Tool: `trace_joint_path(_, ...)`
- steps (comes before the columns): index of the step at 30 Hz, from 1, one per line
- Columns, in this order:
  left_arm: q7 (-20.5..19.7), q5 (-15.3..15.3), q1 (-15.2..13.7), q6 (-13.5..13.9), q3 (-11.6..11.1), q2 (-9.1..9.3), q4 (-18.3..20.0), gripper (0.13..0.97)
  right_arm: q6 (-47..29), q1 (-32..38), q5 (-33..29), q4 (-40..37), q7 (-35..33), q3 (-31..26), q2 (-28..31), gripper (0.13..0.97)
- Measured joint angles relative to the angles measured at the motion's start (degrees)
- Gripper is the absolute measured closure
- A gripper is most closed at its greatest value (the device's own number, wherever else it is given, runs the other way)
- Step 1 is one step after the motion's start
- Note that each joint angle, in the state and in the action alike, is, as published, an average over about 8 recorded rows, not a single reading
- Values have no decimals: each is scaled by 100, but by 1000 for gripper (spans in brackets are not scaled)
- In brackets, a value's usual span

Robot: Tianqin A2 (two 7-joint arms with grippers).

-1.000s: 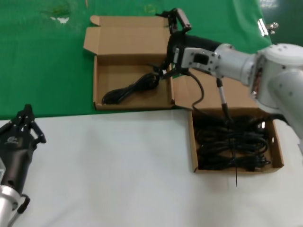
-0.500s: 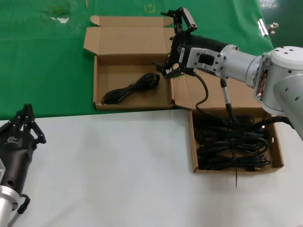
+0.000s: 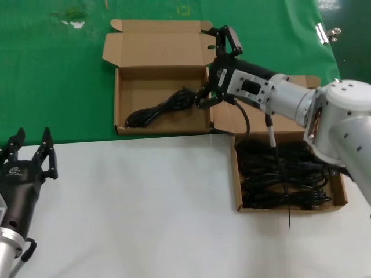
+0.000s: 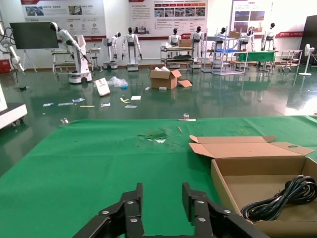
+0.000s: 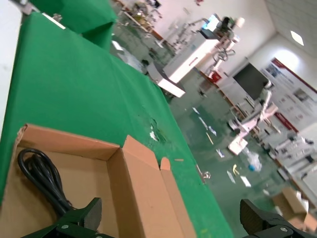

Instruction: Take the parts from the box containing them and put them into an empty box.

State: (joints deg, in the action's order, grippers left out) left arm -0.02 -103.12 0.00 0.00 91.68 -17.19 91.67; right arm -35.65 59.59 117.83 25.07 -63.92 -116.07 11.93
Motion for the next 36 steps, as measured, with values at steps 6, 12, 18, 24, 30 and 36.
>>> trace_joint_path(6, 0, 0, 0, 0, 0, 0, 0, 747, 314, -522, -129, 583, 563, 214, 46, 129)
trace_joint_path(12, 0, 0, 0, 0, 0, 0, 0, 639, 628, -1053, -258, 1176, 1128, 431, 93, 129)
trace_joint_path(18, 0, -1, 0, 0, 0, 0, 0, 477, 950, -1587, -391, 1773, 1704, 650, 140, 129)
trace_joint_path(24, 0, -1, 0, 0, 0, 0, 0, 361, 1268, -2120, -522, 2368, 2275, 868, 187, 129)
trace_joint_path(30, 2, -1, 0, 0, 0, 0, 0, 259, 1588, -2654, -655, 2968, 2850, 1087, 234, 129)
trace_joint_path(36, 3, -1, 0, 0, 0, 0, 0, 223, 1904, -3184, -785, 3557, 3415, 1303, 281, 129)
